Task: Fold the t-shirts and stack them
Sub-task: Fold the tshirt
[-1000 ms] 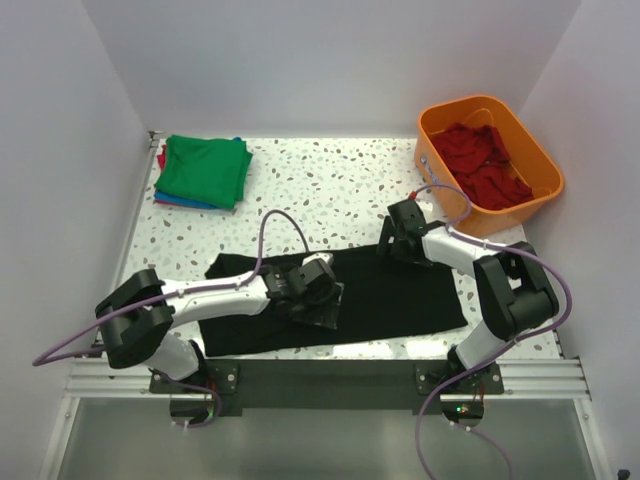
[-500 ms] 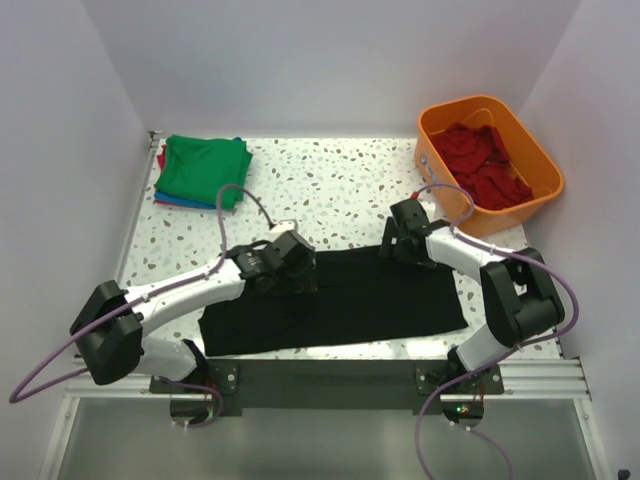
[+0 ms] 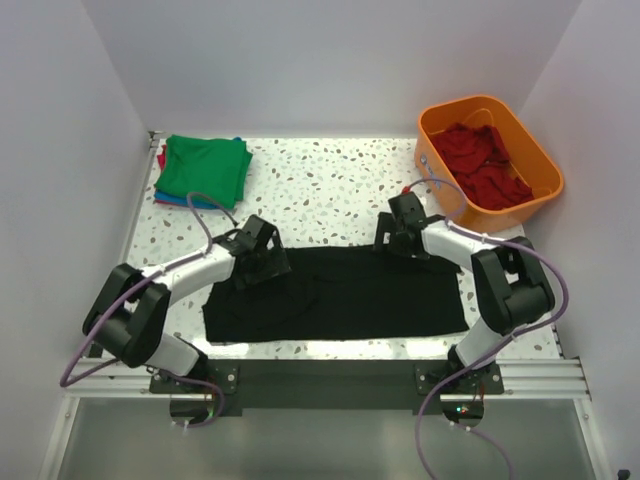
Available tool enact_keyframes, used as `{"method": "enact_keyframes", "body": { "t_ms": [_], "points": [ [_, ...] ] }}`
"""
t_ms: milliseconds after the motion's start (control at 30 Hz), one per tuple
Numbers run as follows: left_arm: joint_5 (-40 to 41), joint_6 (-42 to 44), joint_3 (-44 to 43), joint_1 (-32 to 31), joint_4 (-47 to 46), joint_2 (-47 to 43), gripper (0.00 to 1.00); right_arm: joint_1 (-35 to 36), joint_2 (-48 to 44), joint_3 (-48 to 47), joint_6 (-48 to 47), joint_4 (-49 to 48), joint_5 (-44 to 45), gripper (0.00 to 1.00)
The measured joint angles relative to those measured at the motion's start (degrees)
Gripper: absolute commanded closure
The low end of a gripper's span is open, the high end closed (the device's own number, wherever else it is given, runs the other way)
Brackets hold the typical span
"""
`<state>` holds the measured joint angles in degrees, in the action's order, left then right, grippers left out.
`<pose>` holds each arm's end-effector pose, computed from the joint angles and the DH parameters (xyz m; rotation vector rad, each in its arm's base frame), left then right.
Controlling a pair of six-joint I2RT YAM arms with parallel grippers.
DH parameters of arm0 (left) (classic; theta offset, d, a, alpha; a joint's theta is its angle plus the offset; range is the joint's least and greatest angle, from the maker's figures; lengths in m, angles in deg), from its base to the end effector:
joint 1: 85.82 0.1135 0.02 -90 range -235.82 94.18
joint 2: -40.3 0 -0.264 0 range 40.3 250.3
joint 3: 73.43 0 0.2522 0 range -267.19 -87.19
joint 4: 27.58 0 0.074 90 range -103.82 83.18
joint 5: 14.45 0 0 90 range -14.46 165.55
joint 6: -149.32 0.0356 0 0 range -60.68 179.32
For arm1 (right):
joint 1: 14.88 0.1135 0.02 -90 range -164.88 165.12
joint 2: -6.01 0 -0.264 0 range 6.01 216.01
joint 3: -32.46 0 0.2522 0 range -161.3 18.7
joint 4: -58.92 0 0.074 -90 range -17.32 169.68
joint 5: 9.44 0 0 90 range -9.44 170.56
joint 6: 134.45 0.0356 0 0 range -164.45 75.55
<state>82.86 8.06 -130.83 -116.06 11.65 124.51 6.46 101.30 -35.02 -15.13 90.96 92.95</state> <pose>0.2294 -0.1285 0.1625 -0.5348 2.6798 -0.2462 0.3027 0.1101 0.1647 0.2544 2.5646 0.0441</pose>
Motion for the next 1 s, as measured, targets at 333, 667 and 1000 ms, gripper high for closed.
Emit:
{"method": "enact_keyframes", "body": {
  "t_ms": [333, 667, 1000],
  "points": [
    [-2.6, 7.7, -31.8, 4.3, -1.2, 27.8, 0.00, 0.2, -10.4, 12.1, 4.0, -5.1, -3.1, 0.01],
    [-13.9, 14.7, -89.7, 7.9, -4.5, 66.9, 0.00, 14.4, -21.6, 22.2, 13.2, -7.2, -8.2, 0.01],
    [-26.3, 12.7, -91.0, 11.4, -9.6, 69.1, 0.00, 28.9, -20.4, 20.1, 16.3, -6.7, -13.2, 0.01]
  ]
}}
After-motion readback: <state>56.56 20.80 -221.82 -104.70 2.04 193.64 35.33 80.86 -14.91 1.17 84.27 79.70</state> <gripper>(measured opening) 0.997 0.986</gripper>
